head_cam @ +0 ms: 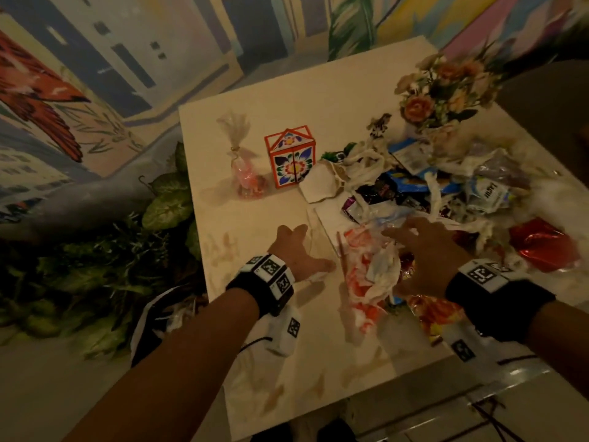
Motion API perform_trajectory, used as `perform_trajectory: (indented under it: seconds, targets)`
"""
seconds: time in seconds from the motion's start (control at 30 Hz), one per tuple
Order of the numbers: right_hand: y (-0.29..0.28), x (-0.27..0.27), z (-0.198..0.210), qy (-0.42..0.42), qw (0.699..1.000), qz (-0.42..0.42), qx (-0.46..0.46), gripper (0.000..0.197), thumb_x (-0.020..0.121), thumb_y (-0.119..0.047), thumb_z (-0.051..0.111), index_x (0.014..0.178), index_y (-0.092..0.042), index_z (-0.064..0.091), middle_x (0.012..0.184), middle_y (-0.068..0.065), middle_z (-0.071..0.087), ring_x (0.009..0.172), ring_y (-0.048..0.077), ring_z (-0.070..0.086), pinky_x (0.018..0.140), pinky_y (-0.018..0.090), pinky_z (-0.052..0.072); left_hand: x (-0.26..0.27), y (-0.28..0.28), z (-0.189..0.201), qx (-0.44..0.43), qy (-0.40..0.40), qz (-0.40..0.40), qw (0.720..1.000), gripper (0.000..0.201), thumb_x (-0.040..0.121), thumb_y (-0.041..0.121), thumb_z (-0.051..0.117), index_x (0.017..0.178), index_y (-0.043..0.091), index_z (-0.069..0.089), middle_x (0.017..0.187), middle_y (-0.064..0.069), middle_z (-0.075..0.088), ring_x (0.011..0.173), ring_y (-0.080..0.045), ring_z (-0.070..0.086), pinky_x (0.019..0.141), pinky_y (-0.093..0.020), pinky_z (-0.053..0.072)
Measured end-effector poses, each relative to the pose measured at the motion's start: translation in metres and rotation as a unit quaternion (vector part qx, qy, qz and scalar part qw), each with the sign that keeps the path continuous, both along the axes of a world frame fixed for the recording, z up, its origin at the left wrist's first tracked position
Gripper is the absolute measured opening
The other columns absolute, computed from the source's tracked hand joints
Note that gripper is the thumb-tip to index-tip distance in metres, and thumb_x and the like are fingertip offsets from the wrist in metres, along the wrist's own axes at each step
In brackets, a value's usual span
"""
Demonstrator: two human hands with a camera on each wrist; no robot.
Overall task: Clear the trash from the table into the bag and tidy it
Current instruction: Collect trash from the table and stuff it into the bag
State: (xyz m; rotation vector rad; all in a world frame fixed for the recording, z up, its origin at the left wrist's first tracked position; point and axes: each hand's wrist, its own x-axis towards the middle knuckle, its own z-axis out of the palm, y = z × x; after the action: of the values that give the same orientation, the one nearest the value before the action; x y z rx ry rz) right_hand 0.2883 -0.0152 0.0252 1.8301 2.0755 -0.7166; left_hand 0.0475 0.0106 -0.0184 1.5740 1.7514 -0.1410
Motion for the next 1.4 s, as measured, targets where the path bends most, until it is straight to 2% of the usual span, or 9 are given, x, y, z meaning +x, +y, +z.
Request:
perform_trajectory:
  seconds: [0.13,0.33,0.53,0.77,1.0,1.17,1.23,1.33,1.4]
  targets:
    - [0.004,0.0,-0.01,-0.021,0.999,0.012,-0.023,0.118,0.051,-0.054,0.082,0.141,-0.049,0.005,0.151,-0.003,-0.002,0.137,0.035,0.012,0.107,0.047,0.033,0.026,-0.002,0.0,-0.007,0.011,0.038,0.999,0.109,0.053,0.086,0.057,0.135,0.016,0.037,0.12,-0.006,0.03,0.111,-0.032,0.046,0.095,-0.049,0.045]
    - [0.023,0.01,-0.021,-0.012,1.0,-0.008,-0.004,0.119,0.054,-0.042,0.085,0.141,-0.051,0.005,0.151,-0.002,-0.008,0.135,0.04,0.013,0.1,0.052,0.039,0.061,-0.016,0.001,0.022,0.081,0.046,0.995,0.12,0.041,0.092,0.055,0.126,0.009,0.039,0.121,-0.009,0.032,0.111,-0.031,0.042,0.094,-0.046,0.044]
    - [0.038,0.014,-0.034,0.005,1.0,-0.015,-0.001,0.104,0.06,-0.04,0.082,0.139,-0.049,0.015,0.145,0.003,0.013,0.127,0.038,0.023,0.101,0.049,0.04,0.083,-0.023,-0.004,0.05,0.106,0.029,0.993,0.094,0.062,0.067,0.069,0.126,0.007,0.036,0.133,-0.012,0.027,0.119,-0.032,0.034,0.1,-0.041,0.039]
    - [0.048,0.013,-0.039,0.007,1.0,-0.015,-0.024,0.076,0.061,-0.046,0.08,0.126,-0.041,0.042,0.139,0.006,0.017,0.127,0.039,0.023,0.106,0.049,0.035,0.088,-0.022,-0.012,0.043,0.078,0.019,0.996,0.04,0.087,0.047,0.051,0.106,0.012,0.058,0.108,-0.008,0.053,0.113,-0.029,0.037,0.09,-0.032,0.037]
    - [0.051,0.018,-0.039,0.016,1.0,0.003,-0.015,0.049,0.066,-0.039,0.077,0.11,-0.034,0.057,0.139,0.005,0.024,0.127,0.035,0.027,0.106,0.043,0.033,0.058,-0.014,-0.012,0.043,0.018,0.08,0.996,0.034,0.08,0.029,0.069,0.105,0.006,0.062,0.113,-0.011,0.056,0.104,-0.028,0.055,0.074,-0.024,0.038]
    - [0.052,0.016,-0.038,0.031,1.0,-0.003,0.002,0.016,0.077,-0.031,0.071,0.091,-0.025,0.066,0.136,0.007,0.033,0.123,0.034,0.033,0.104,0.038,0.033,0.032,-0.005,0.004,0.048,-0.056,0.119,0.99,0.023,0.076,0.027,0.073,0.067,0.021,0.053,0.076,0.002,0.054,0.074,-0.017,0.052,0.052,-0.015,0.032]
    - [0.054,0.013,-0.038,0.036,0.999,0.017,0.016,0.012,0.08,-0.029,0.065,0.09,-0.023,0.066,0.133,0.007,0.041,0.12,0.034,0.04,0.103,0.037,0.036,0.024,-0.001,0.01,0.053,-0.068,0.123,0.989,0.023,0.074,0.022,0.074,0.066,0.022,0.053,0.072,0.004,0.055,0.072,-0.016,0.053,0.055,-0.02,0.034]
    - [0.057,0.008,-0.032,0.052,0.997,0.049,0.042,0.005,0.078,-0.027,0.065,0.081,-0.023,0.066,0.124,0.003,0.051,0.112,0.031,0.047,0.097,0.037,0.042,0.015,0.004,0.018,0.069,-0.088,0.14,0.984,0.025,0.071,0.014,0.072,0.061,0.018,0.05,0.063,0.004,0.051,0.061,-0.013,0.049,0.043,-0.013,0.03]
    - [0.055,0.002,-0.028,0.05,0.993,0.092,0.055,0.009,0.075,-0.033,0.067,0.08,-0.025,0.065,0.126,-0.002,0.05,0.11,0.028,0.045,0.096,0.037,0.041,0.01,0.008,0.023,0.084,-0.103,0.162,0.978,0.021,0.069,0.011,0.07,0.063,0.01,0.051,0.061,0.0,0.049,0.056,-0.014,0.044,0.043,-0.018,0.032]
